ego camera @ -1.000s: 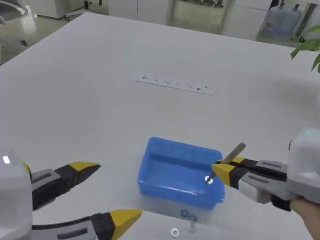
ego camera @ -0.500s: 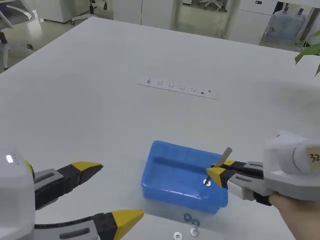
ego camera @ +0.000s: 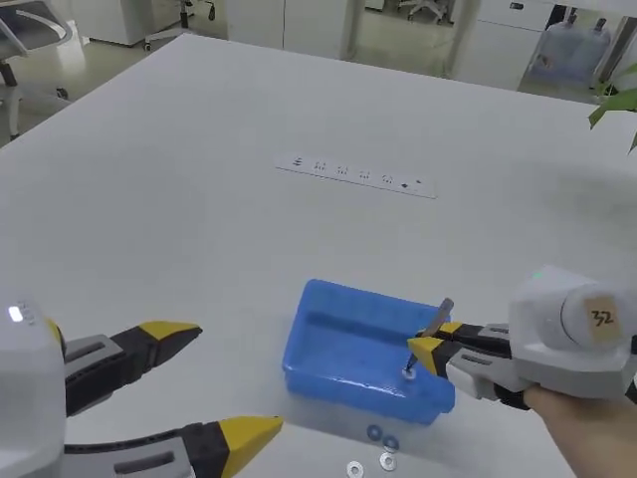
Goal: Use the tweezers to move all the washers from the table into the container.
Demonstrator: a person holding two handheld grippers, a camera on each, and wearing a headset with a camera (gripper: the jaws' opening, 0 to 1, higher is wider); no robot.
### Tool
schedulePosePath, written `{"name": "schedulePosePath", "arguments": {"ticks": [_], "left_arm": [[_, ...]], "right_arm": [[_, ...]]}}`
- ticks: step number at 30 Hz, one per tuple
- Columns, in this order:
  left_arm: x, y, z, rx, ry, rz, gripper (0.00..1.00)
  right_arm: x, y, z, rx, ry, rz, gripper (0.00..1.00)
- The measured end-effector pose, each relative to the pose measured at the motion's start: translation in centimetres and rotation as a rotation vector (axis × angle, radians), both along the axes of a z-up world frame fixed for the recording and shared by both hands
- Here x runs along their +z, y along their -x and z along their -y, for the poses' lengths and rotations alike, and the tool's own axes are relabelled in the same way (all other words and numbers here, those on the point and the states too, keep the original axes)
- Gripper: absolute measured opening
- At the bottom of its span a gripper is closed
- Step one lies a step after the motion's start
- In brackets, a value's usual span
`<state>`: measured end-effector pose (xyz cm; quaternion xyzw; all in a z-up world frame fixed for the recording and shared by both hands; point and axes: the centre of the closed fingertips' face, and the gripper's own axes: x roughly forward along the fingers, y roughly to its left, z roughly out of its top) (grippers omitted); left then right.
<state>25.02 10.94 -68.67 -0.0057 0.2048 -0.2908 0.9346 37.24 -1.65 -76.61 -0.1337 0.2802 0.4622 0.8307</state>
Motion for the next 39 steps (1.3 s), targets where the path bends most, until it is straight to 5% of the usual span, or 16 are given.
{"name": "schedulePosePath", "arguments": {"ticks": [11,21,32,39], "left_arm": [[-0.3,0.0,-0.1,-0.002,0.008,-0.002,0.63],[-0.4,-0.2,0.2,-0.008,0.02,-0.006,0.69],[0.2,-0.3,0.6,-0.003,0.04,0.017,0.8],[0.3,-0.4,0.2,0.021,0.041,0.022,0.9]], "right_arm": [[3.5,0.9,-0.3,-0.01,-0.077,0.058,0.03],[6.2,4.0,0.1,-0.016,-0.162,0.066,0.03],[3.2,8.0,-0.2,0.016,-0.169,-0.051,0.03],[1.1,8.7,-0.4,0.016,-0.156,-0.102,0.03]]}}
